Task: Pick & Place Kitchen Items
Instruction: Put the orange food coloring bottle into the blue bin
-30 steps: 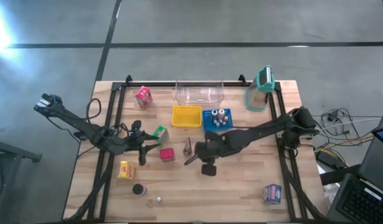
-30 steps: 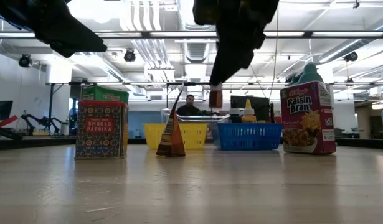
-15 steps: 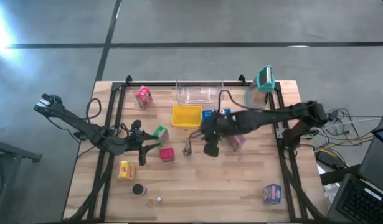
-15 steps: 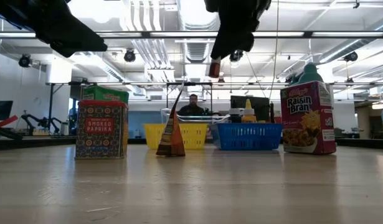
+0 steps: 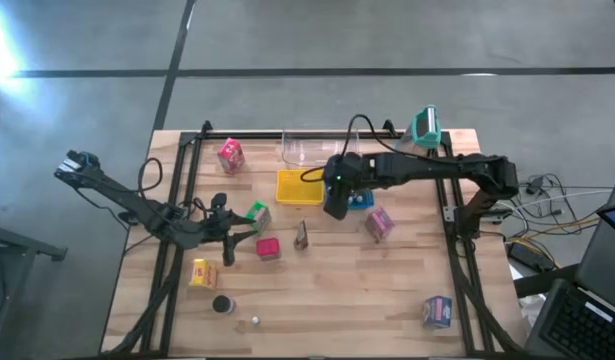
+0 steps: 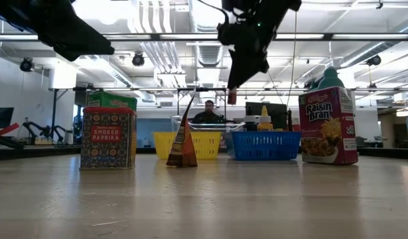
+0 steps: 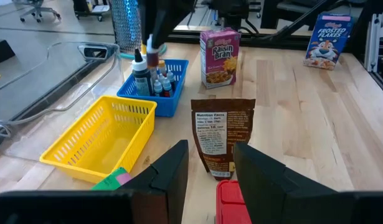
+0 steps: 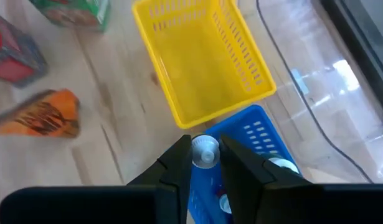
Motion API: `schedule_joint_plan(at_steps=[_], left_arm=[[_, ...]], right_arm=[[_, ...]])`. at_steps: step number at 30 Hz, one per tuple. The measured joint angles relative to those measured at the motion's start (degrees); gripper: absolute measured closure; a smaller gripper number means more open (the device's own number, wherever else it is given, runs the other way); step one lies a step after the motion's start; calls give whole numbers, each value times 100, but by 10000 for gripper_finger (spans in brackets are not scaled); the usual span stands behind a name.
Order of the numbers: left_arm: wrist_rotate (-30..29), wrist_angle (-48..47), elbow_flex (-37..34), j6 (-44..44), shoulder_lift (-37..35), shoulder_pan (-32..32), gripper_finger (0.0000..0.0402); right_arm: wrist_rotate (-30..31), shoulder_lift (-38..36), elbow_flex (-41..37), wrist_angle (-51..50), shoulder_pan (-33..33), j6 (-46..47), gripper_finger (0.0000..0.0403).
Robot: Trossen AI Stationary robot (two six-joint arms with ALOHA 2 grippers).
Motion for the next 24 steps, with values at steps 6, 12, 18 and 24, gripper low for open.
schedule_joint_plan(at_steps=[6,12,18,24], left_arm=[[0,2,0,-1,0,0,266],[2,2,0,-4,0,0,266],[2,2,0,-4,0,2,266],[2,2,0,-8,0,2,266]], right_arm=[[124,266,-13,2,-11,-372,341],[142,315,-55,6,-127,-330,344],[156,314,-320,55,-225,322,324],[381,316,-771,524,-220,593,340]])
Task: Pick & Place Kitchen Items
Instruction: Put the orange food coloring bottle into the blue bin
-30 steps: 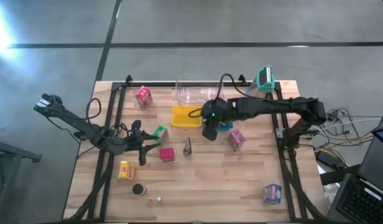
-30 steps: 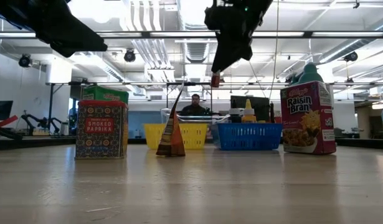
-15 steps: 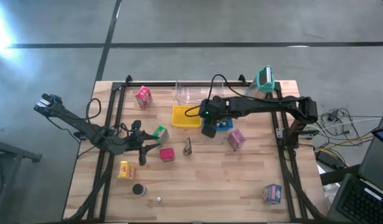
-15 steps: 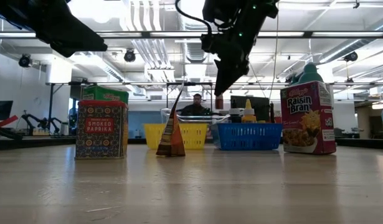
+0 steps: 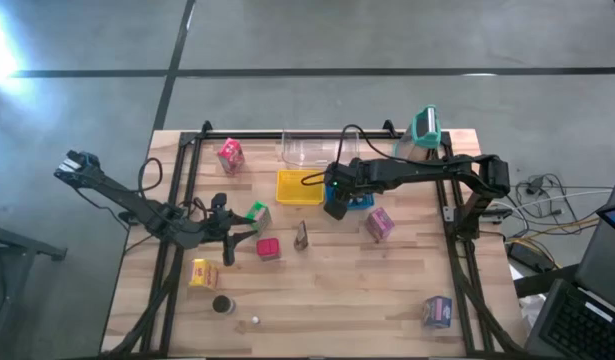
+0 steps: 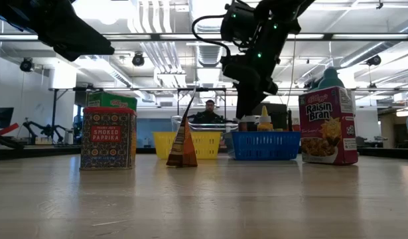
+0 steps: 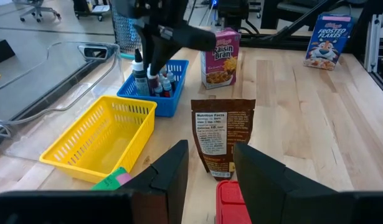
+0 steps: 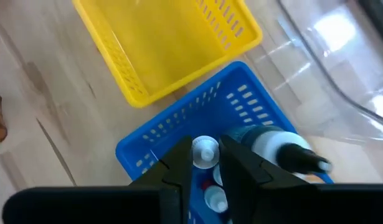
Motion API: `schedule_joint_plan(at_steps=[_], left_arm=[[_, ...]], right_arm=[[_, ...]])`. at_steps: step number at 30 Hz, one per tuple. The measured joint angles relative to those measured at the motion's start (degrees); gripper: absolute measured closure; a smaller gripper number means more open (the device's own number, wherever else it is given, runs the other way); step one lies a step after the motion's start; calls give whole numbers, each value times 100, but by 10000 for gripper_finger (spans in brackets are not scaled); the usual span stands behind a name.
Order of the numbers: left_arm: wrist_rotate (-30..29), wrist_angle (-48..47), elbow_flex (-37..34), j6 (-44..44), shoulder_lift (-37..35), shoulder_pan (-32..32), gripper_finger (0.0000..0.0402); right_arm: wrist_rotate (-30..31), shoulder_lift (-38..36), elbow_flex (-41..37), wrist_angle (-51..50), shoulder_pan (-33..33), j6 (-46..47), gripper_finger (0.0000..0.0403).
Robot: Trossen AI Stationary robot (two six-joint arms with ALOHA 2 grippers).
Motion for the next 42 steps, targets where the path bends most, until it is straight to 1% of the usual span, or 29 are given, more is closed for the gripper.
schedule_joint_plan(at_steps=[3,9,12,18,22,27,31,36,39,42], left_arm=[[0,0,0,-1,0,0,266],[0,0,0,-3,0,0,266],[0,0,0,-3,0,0,266],[0,0,0,-3,0,0,266],[0,0,0,-3,0,0,266],[0,0,0,-3,0,1,266],[0,0,0,-3,0,2,266],[0,0,0,-3,0,2,266],[-4,0,0,60,0,2,266],[-97,0,0,122,0,2,266]], right_arm=[[1,-1,-163,214,0,91,343],[13,1,-456,626,-2,234,321],[13,1,-639,864,-1,300,319],[13,5,-896,1076,-2,311,342],[7,-4,-918,1099,0,297,354],[10,-32,-660,982,110,111,360],[2,-41,-426,915,223,-6,355],[53,-42,-90,539,451,-45,344],[63,-41,190,147,645,-207,339],[70,-45,473,-219,844,-824,335]])
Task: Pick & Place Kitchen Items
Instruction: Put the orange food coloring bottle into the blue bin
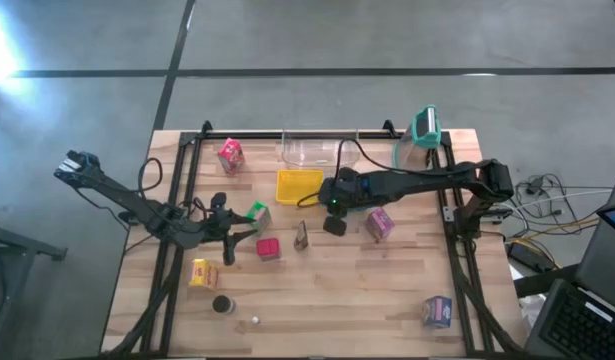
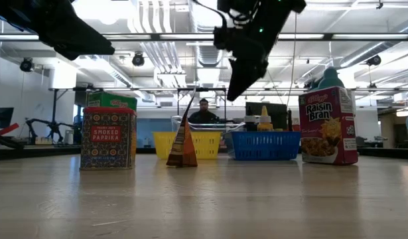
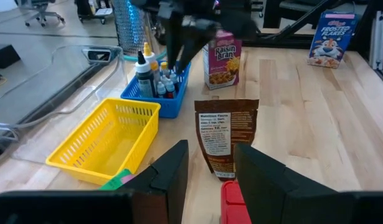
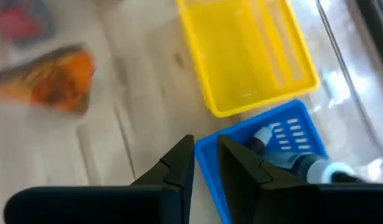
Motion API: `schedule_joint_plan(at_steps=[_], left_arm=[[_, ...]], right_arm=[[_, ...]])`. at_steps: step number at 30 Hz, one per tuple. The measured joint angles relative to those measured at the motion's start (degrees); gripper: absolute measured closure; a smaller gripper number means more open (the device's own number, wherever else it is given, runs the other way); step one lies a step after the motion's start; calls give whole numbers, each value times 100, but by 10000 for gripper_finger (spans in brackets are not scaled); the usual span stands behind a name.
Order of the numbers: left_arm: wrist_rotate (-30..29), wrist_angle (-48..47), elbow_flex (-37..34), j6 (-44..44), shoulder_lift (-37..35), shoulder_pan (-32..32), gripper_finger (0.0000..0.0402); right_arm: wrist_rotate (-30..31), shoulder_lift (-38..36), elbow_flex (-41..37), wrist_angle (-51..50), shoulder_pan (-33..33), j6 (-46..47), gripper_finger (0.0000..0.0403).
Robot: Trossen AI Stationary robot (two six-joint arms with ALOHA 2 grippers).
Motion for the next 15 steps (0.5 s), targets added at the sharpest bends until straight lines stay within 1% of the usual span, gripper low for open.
schedule_joint_plan(at_steps=[3,5,6,8,9,13,15], left_arm=[[-41,0,0,1,0,0,266],[-50,9,-2,-7,-2,2,266],[-51,32,-2,-10,0,2,266],[-52,60,-2,-12,-2,2,266],[-52,63,-2,-12,-2,2,266],[-52,68,-2,-37,-2,2,266],[-52,68,-2,-82,-2,2,266]], right_arm=[[9,0,219,-446,150,-872,331],[4,0,309,-579,215,-1192,329],[2,0,337,-589,242,-1182,328],[-4,0,357,-588,273,-787,329],[-7,0,357,-600,275,-729,330],[26,2,181,-735,262,-745,334],[96,4,42,-675,223,-708,330]])
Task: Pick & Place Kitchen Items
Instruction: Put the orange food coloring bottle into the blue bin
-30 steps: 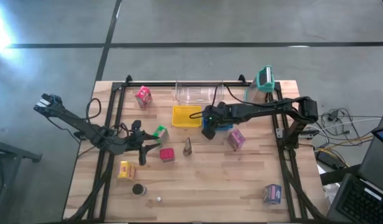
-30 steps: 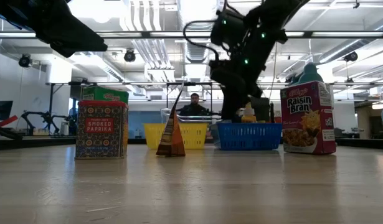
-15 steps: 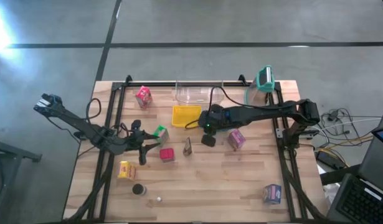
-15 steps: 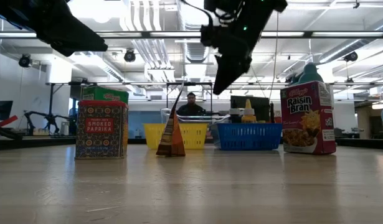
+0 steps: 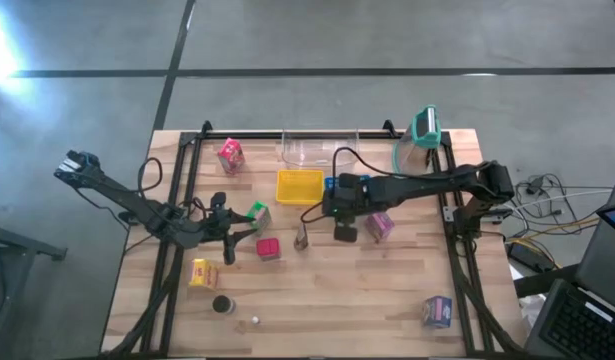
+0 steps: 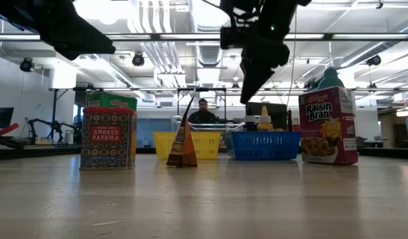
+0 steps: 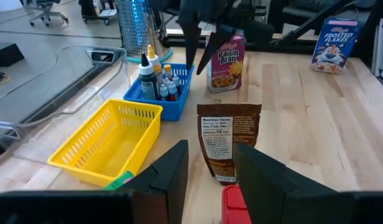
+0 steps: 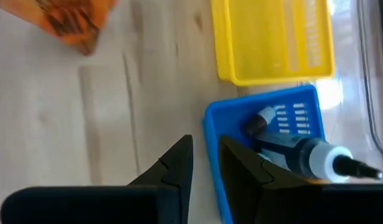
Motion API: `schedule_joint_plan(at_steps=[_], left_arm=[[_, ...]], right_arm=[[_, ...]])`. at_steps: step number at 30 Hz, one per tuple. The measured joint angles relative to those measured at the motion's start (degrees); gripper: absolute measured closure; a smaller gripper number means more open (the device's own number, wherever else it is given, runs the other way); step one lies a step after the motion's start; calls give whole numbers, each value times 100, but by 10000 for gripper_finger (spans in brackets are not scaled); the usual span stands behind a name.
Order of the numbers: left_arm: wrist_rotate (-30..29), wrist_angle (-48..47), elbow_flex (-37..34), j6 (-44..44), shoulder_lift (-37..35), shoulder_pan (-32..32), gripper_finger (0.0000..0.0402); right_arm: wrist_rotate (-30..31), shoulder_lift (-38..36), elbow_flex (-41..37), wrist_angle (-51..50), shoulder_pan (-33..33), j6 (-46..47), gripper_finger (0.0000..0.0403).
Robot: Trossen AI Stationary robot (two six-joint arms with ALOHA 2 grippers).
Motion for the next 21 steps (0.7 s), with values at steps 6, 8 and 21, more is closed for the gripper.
schedule_joint_plan(at_steps=[6,8,21], left_arm=[[0,15,0,-4,0,-4,266],[0,19,0,-4,0,-4,266],[2,26,0,-25,0,-4,266]], right_arm=[[48,162,-247,210,-177,-239,296],[48,317,-220,184,-235,-391,284],[328,762,-66,46,-345,-721,234]])
